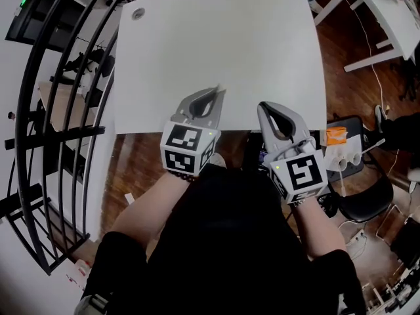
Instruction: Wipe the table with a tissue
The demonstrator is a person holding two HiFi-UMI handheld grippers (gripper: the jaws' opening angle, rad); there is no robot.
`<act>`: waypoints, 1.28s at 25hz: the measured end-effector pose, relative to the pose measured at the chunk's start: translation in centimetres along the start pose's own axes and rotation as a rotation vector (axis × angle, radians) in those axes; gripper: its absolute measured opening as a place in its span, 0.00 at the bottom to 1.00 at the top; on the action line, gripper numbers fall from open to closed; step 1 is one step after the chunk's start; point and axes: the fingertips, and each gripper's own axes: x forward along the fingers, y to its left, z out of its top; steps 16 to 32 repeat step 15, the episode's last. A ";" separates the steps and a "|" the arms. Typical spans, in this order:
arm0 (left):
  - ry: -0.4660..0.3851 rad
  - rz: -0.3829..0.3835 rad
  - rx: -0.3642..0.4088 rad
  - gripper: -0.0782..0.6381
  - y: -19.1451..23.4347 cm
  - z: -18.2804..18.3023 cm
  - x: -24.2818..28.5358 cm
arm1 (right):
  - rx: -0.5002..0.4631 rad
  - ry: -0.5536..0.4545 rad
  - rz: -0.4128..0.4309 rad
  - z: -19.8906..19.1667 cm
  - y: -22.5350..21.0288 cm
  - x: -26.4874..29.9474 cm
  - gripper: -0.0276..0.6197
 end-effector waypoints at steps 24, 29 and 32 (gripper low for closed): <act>-0.037 0.014 0.010 0.15 1.6 -1.6 -6.4 | -0.021 -0.017 -0.002 0.2 6.3 -1.0 0.03; -0.037 0.014 0.010 0.15 1.6 -1.6 -6.4 | -0.021 -0.017 -0.002 0.2 6.3 -1.0 0.03; -0.037 0.014 0.010 0.15 1.6 -1.6 -6.4 | -0.021 -0.017 -0.002 0.2 6.3 -1.0 0.03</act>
